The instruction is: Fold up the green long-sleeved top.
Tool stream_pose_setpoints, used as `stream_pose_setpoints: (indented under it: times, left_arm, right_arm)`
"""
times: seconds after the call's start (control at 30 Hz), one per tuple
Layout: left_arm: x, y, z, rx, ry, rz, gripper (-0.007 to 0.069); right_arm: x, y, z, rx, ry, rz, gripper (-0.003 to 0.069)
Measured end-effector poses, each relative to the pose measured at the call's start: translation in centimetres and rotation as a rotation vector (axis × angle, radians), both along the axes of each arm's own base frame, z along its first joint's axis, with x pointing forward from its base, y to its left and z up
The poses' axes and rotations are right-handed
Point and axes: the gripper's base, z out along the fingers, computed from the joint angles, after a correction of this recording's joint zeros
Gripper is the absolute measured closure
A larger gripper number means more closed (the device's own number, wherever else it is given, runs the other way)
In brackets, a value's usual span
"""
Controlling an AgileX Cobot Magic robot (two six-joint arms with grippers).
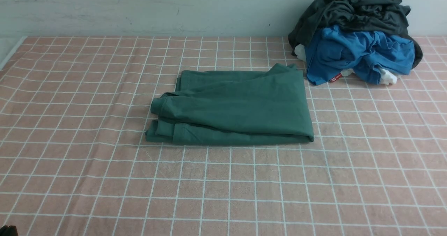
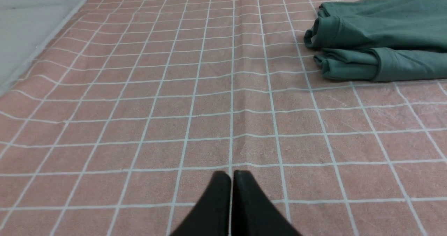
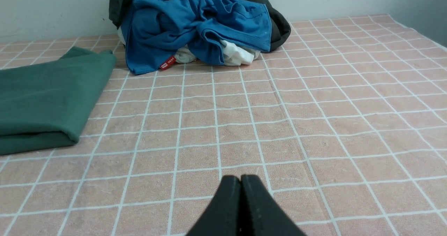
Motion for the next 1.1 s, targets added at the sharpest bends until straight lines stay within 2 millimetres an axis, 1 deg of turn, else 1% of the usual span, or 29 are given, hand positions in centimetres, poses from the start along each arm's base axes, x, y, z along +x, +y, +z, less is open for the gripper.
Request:
stream_pose_setpoints:
  times: [1.1]
  left_arm:
    - [0.00,0.00,0.00,-0.013,0.000,0.003,0.0627]
  right_arm:
    - [0.00,0.00,0.00,0.000,0.000,0.000,0.0669]
